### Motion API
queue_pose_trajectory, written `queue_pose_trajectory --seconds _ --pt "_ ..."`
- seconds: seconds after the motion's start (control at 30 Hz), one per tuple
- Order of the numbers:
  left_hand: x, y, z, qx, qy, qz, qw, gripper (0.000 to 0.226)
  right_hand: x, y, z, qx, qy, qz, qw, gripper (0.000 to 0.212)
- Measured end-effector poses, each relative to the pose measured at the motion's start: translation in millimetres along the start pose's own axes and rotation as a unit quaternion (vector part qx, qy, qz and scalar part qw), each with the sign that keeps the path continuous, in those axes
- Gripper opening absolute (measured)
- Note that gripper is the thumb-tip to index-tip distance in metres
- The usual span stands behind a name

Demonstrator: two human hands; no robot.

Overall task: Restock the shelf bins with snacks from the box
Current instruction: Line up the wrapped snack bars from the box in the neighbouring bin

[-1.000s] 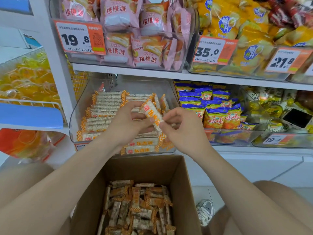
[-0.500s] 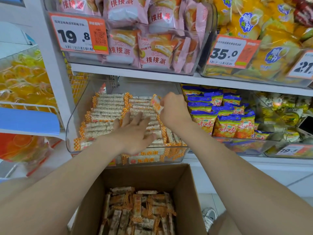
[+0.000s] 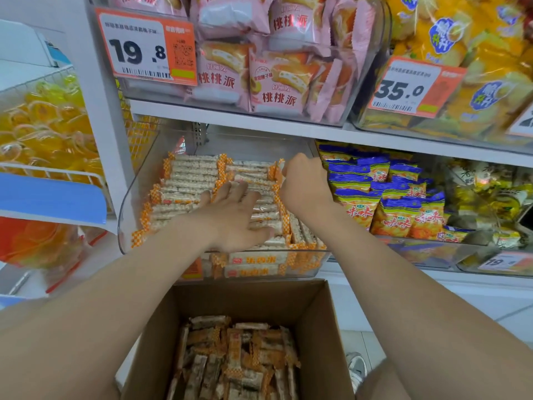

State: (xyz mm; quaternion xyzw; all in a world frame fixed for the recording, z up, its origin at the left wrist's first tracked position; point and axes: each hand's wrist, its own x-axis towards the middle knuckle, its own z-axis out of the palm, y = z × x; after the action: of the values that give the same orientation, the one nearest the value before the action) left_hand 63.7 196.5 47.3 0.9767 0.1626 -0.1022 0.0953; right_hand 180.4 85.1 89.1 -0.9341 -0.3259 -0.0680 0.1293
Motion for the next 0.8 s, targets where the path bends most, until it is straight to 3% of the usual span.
queue_pose_trajectory --seconds 0.17,0.33,0.43,0.5,0.57,0.67,0.8 --pt "3.9 -0.8 -0.5 0.0 -0.031 -0.005 0.999 0.096 9.0 -1.1 7.6 -0.046 -0.01 -0.013 0.999 0.025" --pt "4.1 -2.7 0.6 -0.003 -0.033 0.003 0.999 0.095 19.2 5.5 16.5 -0.057 -0.101 -0.045 0.992 0.038" --pt "7.1 -4.9 -2.8 0.012 0.046 0.03 0.998 0.086 12.1 4.1 15.1 -0.103 -0.114 -0.074 0.985 0.047" --pt "14.7 -4.3 -6.5 0.018 0.117 0.059 0.991 0.082 -5.0 3.1 5.6 -0.113 -0.099 -0.112 0.982 0.03" --pt "24.8 -3.6 -8.9 0.021 0.128 0.071 0.989 0.078 -24.3 9.3 -3.0 -0.087 -0.081 -0.125 0.985 0.01" --pt "40.1 -7.1 -9.2 0.028 0.08 0.049 0.995 0.07 -46.2 20.2 -11.4 -0.041 -0.084 -0.105 0.99 0.004" --pt "46.3 -8.4 -6.3 0.048 0.056 -0.009 0.997 0.078 -48.5 31.3 -8.4 -0.043 -0.088 -0.119 0.988 0.009"
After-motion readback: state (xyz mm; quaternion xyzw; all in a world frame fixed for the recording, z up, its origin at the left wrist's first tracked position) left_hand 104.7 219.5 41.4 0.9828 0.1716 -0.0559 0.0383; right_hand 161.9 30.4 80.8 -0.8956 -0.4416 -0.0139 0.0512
